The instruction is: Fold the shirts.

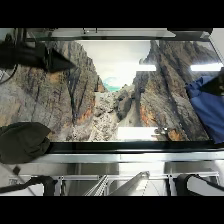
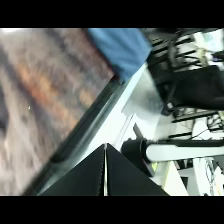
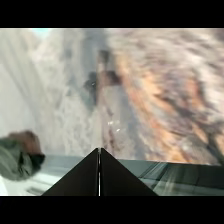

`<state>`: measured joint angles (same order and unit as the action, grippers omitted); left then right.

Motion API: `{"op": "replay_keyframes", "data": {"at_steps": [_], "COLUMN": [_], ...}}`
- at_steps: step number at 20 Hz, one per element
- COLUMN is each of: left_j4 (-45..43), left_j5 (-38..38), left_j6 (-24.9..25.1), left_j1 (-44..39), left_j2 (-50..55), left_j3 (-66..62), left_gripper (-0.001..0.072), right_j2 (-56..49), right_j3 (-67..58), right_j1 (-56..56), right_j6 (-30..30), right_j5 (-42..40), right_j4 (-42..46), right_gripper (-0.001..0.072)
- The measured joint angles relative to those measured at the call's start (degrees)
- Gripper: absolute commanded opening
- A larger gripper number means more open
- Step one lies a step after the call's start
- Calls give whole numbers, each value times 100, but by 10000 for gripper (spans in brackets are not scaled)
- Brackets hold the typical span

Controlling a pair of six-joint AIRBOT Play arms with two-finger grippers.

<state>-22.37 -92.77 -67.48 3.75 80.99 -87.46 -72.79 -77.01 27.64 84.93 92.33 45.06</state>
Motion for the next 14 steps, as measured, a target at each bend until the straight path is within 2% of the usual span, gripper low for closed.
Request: {"op": "replay_keyframes", "data": {"at_steps": [5, 8, 11, 14], "left_j4": [-457, -616, -678, -680], "left_j5": [734, 1141, 1331, 1419], "left_j6": [-94, -249, -352, -393], "left_j1": [0, 39, 162, 387], "left_j2": [-2629, -3971, -4817, -5368], "left_j3": [3458, 5160, 6083, 6443], "left_gripper": [6, 6, 7, 7], "right_j2": [1818, 2363, 2514, 2568], "right_j3": [2371, 3333, 3703, 3842], "right_j1": [-1930, -2693, -3012, -3134], "right_j6": [-649, -824, -1003, -1075], "right_j5": [-1172, -1709, -1961, -2070], "right_j4": [-162, -199, -326, -420], "right_gripper": [16, 17, 17, 16]}}
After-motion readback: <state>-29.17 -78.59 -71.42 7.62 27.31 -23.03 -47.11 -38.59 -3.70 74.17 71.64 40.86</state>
